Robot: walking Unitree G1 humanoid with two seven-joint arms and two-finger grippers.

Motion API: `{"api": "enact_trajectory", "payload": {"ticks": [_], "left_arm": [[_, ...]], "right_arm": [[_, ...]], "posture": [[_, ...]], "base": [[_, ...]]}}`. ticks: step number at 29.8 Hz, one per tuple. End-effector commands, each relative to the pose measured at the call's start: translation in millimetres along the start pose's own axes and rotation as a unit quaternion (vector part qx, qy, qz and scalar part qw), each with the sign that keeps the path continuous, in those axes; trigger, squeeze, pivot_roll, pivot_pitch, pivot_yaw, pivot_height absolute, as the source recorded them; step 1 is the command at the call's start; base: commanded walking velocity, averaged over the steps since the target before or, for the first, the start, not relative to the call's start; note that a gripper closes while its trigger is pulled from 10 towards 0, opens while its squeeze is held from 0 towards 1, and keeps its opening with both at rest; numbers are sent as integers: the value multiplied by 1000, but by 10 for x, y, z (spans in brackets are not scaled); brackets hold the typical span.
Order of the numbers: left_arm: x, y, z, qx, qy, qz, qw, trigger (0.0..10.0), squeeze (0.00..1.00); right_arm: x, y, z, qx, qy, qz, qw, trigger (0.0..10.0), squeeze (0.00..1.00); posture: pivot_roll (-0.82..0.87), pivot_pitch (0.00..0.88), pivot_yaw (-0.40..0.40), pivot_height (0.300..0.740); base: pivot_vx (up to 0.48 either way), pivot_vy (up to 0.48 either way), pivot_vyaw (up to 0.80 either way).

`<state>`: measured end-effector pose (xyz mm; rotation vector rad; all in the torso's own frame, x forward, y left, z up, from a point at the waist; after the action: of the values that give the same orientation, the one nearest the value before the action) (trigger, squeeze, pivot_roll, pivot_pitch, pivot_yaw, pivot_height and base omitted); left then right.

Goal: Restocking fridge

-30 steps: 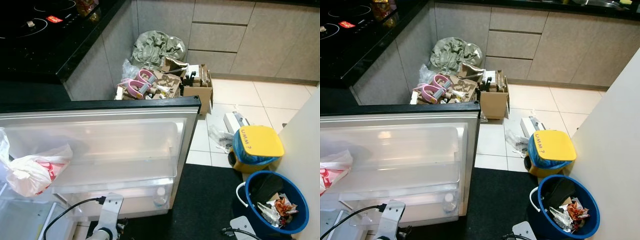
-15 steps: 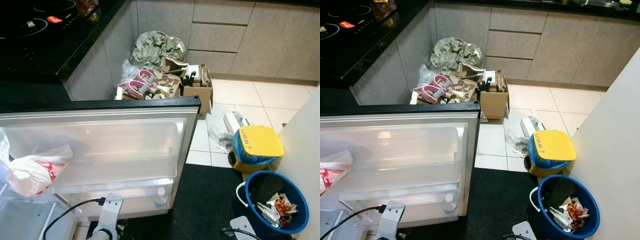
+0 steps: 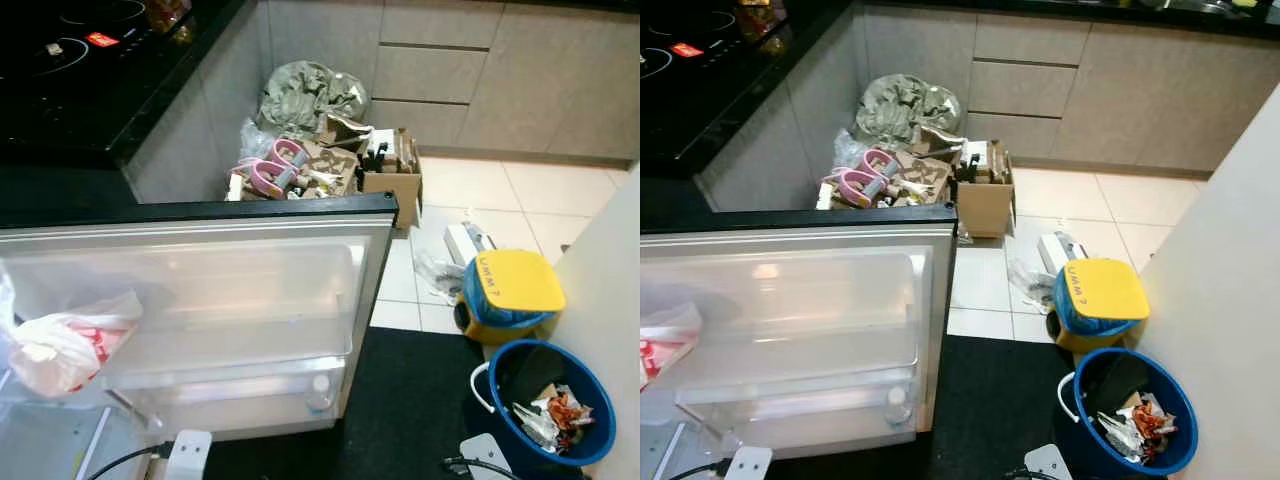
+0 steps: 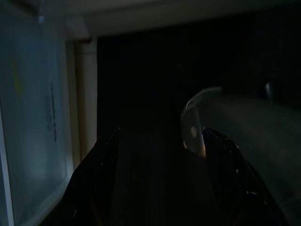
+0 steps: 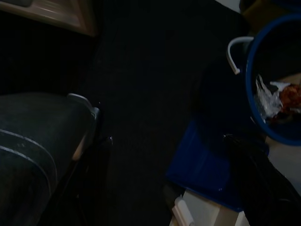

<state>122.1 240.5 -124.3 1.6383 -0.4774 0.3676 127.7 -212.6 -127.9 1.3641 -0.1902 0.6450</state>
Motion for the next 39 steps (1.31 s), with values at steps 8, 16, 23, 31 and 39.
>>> {"api": "enact_trajectory", "payload": {"ticks": [8,16,23,31,39], "left_arm": [[-80,18,37,-10,-26,-10,1000,10000,0],[-114,17,103,-18,-32,-18,999,10000,0],[-199,29,100,-14,-42,-42,998,10000,0],[-226,26,156,-15,-45,-50,998,10000,0],[-267,31,202,-15,-49,-60,997,10000,0]], "right_arm": [[19,-6,2,-1,-1,2,1000,10000,0],[-15,4,11,-2,-1,-3,1000,10000,0],[-6,2,16,-3,-1,-1,1000,10000,0],[-4,0,8,-2,-2,-2,1000,10000,0],[-19,3,14,-3,-1,-4,1000,10000,0]], "posture": [[-86,49,-48,740],[-89,49,-49,740],[-88,51,-49,740],[-87,51,-49,740],[-89,51,-51,740]], "base": [[0,0,0],[0,0,0],[0,0,0],[0,0,0],[0,0,0]]}}
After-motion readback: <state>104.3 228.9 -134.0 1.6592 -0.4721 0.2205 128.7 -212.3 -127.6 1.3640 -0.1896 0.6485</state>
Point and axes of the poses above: a point about 5 cm out from each wrist's last joint towards the gripper, its own y axis pointing back from the gripper into the wrist, its own x axis along the axis of the wrist's last joint, z = x × y, the point moved 3 cm from there along -y, pointing out of the wrist towards the gripper, and after that the axes turned 1 degree about -y, right-handed, at the moved point
